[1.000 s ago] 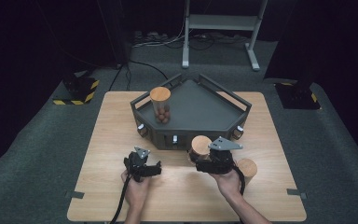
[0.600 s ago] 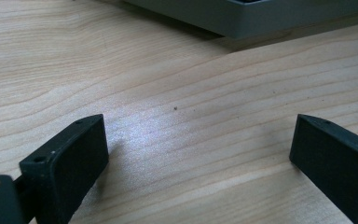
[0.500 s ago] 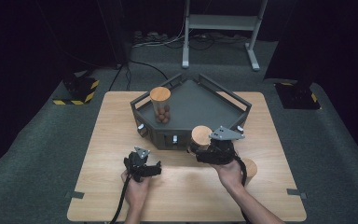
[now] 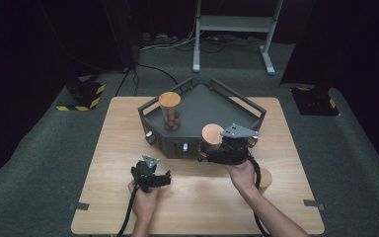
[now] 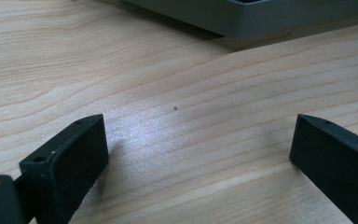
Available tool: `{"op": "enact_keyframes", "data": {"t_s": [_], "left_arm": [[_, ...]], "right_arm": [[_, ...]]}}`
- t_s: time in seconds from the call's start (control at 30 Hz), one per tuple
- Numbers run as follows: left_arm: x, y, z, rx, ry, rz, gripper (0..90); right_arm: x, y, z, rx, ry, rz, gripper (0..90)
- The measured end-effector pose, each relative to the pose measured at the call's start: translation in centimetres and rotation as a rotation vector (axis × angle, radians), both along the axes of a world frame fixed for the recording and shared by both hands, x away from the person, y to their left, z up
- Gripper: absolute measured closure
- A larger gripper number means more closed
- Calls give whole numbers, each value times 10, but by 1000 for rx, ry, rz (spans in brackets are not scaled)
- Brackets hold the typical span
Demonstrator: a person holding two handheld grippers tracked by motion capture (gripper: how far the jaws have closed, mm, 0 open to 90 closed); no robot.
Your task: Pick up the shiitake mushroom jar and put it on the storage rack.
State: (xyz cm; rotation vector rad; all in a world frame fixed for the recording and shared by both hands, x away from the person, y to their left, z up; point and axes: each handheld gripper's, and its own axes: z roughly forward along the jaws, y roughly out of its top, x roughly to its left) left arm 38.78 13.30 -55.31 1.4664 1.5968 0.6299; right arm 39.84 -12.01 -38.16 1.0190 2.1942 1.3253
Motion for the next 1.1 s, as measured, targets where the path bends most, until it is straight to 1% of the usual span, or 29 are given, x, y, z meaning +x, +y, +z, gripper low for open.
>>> {"op": "enact_keyframes", "data": {"t_s": [0.3, 0.37, 0.6, 0.73, 0.83, 0.93, 1.0, 1.1], "left_arm": [[0, 0, 0, 0, 0, 0, 41], [0, 0, 0, 0, 1, -1, 41], [0, 0, 0, 1, 1, -1, 41], [0, 0, 0, -3, -1, 2, 41], [0, 0, 0, 1, 1, -1, 41], [0, 0, 0, -1, -1, 1, 41], [0, 0, 0, 1, 1, -1, 41], [0, 0, 0, 0, 0, 0, 41]], "right_arm": [[11, 4, 11, 5, -6, -9, 254], [14, 7, 15, -6, -17, -11, 254], [20, 10, 21, -14, -22, -18, 254], [27, 12, 25, -12, -14, -28, 254], [33, 14, 26, -16, -8, -41, 254], [40, 15, 27, -13, 5, -57, 254], [47, 16, 27, -22, 10, -77, 254], [51, 16, 26, -23, 19, -90, 254]]}}
